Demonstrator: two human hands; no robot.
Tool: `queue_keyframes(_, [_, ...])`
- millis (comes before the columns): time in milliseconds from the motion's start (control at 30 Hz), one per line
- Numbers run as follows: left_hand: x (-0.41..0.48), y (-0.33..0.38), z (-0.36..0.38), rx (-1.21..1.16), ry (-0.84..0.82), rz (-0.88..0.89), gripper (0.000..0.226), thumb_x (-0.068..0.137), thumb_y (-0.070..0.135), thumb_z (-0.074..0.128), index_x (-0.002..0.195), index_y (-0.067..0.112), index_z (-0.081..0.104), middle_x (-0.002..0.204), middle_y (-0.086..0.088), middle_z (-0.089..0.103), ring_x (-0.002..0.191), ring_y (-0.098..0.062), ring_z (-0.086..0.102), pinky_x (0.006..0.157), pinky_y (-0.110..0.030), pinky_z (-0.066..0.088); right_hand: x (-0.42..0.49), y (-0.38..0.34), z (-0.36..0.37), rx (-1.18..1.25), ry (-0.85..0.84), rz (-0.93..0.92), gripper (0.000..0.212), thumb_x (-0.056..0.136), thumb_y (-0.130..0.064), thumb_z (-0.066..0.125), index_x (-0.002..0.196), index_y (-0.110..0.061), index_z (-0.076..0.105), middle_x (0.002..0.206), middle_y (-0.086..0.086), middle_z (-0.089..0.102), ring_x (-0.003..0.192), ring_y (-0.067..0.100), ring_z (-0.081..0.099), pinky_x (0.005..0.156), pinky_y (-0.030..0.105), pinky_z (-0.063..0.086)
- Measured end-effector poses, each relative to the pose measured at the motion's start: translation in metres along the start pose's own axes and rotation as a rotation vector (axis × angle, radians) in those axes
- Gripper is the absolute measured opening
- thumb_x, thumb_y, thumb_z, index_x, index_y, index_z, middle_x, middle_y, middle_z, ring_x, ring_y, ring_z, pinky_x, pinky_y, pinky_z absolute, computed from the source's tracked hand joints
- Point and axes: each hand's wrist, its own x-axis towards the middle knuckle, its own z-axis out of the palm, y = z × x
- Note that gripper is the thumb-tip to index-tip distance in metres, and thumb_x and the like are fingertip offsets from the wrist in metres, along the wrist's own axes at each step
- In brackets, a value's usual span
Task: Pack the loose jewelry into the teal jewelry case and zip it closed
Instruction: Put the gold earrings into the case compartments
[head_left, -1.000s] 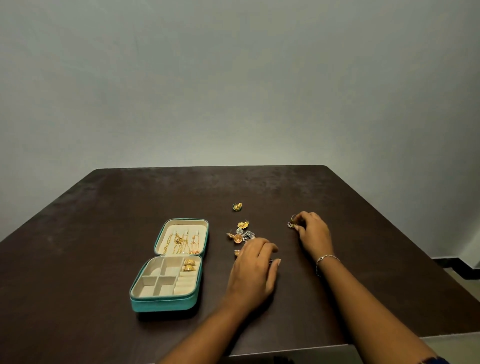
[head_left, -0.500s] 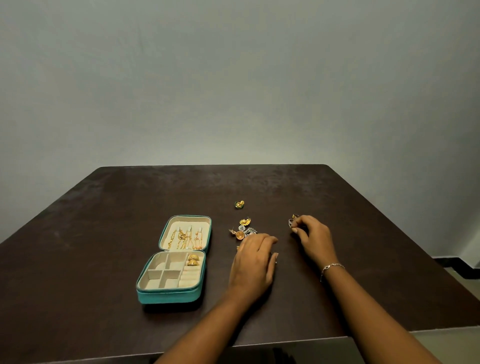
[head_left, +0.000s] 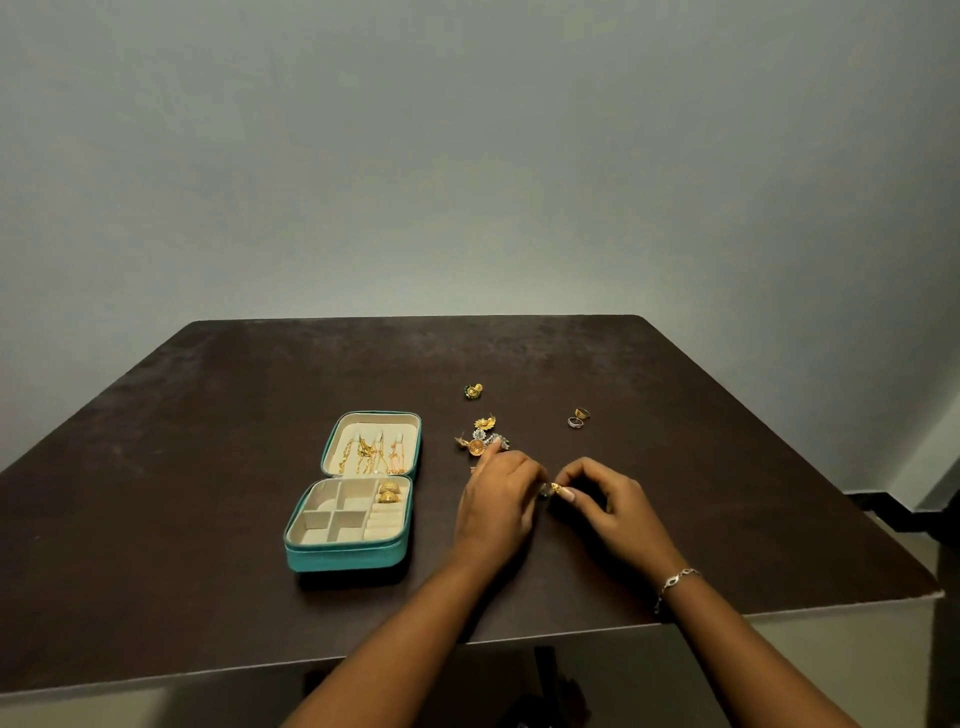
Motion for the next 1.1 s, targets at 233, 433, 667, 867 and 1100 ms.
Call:
queue_keyframes(233, [-0.003, 0.003, -0.003, -0.011, -0.008, 0.015, 0.018, 0.08, 0.023, 0.045, 0.073, 0.012, 0.057, 0.068, -0.004, 0.057, 0.073, -0.009, 0.043, 0.099, -0.026, 0.029, -0.01, -0.007, 0.003, 0.08, 0.07, 0.034, 0.01, 0.087, -0.01, 0.058, 0.087, -0.018, 0.062, 0.086, -0.005, 0.066, 0.082, 0.003, 0.061, 0.073, 0.02, 0.048])
queue_keyframes(433, [-0.009, 0.011, -0.01, -0.03, 0.006, -0.07, 0.019, 0.08, 0.022, 0.043, 0.07, 0.009, 0.054, 0.069, -0.007, 0.057, 0.074, -0.012, 0.041, 0.085, -0.027, 0.035, -0.016, -0.011, 0.003, 0.104, 0.067, 0.056, 0.009, 0.08, -0.009, 0.067, 0.086, -0.016, 0.064, 0.086, -0.004, 0.067, 0.083, 0.003, 0.062, 0.076, 0.021, 0.052])
queue_keyframes(667, [-0.016, 0.02, -0.018, -0.044, 0.018, -0.111, 0.019, 0.079, 0.024, 0.044, 0.07, 0.009, 0.053, 0.069, -0.007, 0.056, 0.073, -0.011, 0.04, 0.072, -0.025, 0.035, -0.019, -0.013, 0.005, 0.081, 0.083, 0.02, 0.009, 0.08, -0.01, 0.068, 0.084, -0.019, 0.068, 0.085, -0.004, 0.068, 0.082, 0.003, 0.063, 0.074, 0.021, 0.051])
queue_keyframes(867, [-0.018, 0.024, -0.023, -0.041, 0.02, -0.117, 0.02, 0.079, 0.025, 0.044, 0.071, 0.009, 0.054, 0.07, -0.007, 0.057, 0.072, -0.011, 0.041, 0.073, -0.026, 0.037, -0.017, -0.015, 0.007, 0.089, 0.101, 0.006, 0.011, 0.079, -0.009, 0.069, 0.084, -0.019, 0.069, 0.087, -0.004, 0.068, 0.085, 0.007, 0.063, 0.076, 0.026, 0.052])
queue_keyframes(1100, [-0.027, 0.03, -0.036, 0.049, -0.013, -0.025, 0.017, 0.085, 0.027, 0.043, 0.095, 0.017, 0.052, 0.09, -0.004, 0.062, 0.086, -0.01, 0.048, 0.068, -0.021, 0.043, -0.013, -0.019, 0.004, 0.055, 0.131, -0.021, 0.011, 0.078, -0.006, 0.069, 0.081, -0.017, 0.07, 0.085, -0.005, 0.066, 0.082, 0.003, 0.061, 0.073, 0.018, 0.049])
